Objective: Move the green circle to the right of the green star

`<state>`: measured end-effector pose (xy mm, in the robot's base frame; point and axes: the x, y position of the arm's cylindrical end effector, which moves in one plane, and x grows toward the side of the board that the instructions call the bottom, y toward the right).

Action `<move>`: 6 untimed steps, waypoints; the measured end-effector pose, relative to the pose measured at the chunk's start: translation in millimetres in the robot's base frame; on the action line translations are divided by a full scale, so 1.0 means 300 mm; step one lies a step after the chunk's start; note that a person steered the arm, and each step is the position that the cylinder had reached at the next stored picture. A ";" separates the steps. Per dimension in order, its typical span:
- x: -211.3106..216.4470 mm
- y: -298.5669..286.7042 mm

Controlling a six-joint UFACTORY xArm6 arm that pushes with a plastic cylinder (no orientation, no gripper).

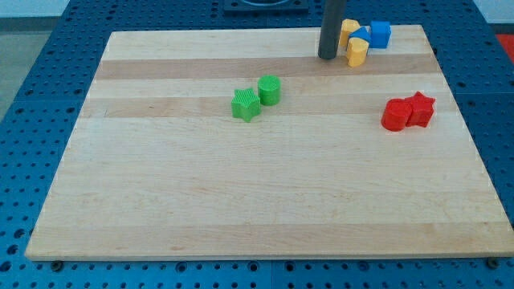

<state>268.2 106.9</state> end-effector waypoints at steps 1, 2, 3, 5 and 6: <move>0.000 -0.003; 0.000 -0.066; 0.000 -0.172; 0.129 -0.394; 0.250 -0.394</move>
